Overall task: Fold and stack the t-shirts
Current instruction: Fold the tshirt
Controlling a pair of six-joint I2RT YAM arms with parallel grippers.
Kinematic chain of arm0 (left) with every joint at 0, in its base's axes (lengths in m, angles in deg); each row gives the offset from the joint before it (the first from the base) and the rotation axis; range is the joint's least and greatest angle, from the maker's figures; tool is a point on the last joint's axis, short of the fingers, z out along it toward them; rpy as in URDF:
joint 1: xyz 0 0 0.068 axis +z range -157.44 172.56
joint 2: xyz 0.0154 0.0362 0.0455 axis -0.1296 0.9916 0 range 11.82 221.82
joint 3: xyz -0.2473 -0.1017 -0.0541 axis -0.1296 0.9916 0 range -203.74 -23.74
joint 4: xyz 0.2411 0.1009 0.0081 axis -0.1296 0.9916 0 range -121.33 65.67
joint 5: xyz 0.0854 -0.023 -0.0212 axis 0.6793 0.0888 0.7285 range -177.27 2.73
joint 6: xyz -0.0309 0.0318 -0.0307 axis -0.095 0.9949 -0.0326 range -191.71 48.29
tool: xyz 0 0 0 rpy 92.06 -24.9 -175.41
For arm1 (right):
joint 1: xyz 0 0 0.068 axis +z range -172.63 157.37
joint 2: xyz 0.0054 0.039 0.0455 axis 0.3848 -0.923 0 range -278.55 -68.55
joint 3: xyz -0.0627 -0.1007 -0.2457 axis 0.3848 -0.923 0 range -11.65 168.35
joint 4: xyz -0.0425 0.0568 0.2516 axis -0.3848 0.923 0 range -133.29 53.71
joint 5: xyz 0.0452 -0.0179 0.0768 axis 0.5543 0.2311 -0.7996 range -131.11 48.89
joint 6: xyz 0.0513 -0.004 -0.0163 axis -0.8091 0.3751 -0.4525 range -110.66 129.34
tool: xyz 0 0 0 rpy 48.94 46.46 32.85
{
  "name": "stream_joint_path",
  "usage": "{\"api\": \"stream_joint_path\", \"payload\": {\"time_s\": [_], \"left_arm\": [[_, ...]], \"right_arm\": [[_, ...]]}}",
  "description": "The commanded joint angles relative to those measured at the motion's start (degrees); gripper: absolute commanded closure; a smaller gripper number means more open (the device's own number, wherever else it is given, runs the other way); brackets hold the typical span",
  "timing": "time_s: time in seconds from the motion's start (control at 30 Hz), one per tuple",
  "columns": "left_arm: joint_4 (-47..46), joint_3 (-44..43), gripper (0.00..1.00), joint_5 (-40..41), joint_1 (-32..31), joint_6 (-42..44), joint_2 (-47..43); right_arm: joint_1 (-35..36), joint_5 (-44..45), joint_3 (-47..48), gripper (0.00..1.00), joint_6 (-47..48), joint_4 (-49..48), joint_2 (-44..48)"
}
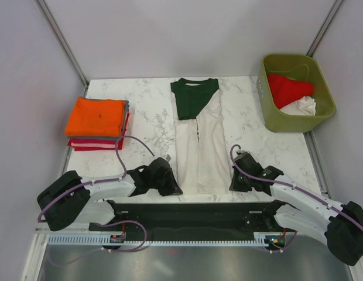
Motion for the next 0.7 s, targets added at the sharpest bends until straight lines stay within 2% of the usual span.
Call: {"api": "stream_joint_path", "payload": {"time_s": [0.0, 0.13, 0.33, 0.53, 0.67], "left_arm": [[-2.0, 0.5, 0.98, 0.9, -0.4, -2.4, -0.8], [-2.2, 0.5, 0.98, -0.2, -0.4, -4.0, -5.3], [2.7, -5.2, 0.98, -0.1, 2.0, -0.8, -9.0], [-0.7, -9.5, 0.98, -6.0, 11.4, 0.9, -5.0], [-0.6, -13.7, 0.98, -5.6, 17.0, 3.2, -2.0]], "right_arm": [[0.3, -0.5, 3.2, 1.00, 0.6, 1.7, 2.7], [0.2, 0.5, 7.5, 1.00, 1.7, 3.5, 3.5], [-0.1, 9.3, 14.9, 1.00, 3.2, 3.9, 2.8], [-4.3, 13.0, 22.9, 1.00, 6.4, -0.2, -5.1], [-8.3, 12.4, 29.3, 1.00, 9.5, -3.7, -13.2]]}}
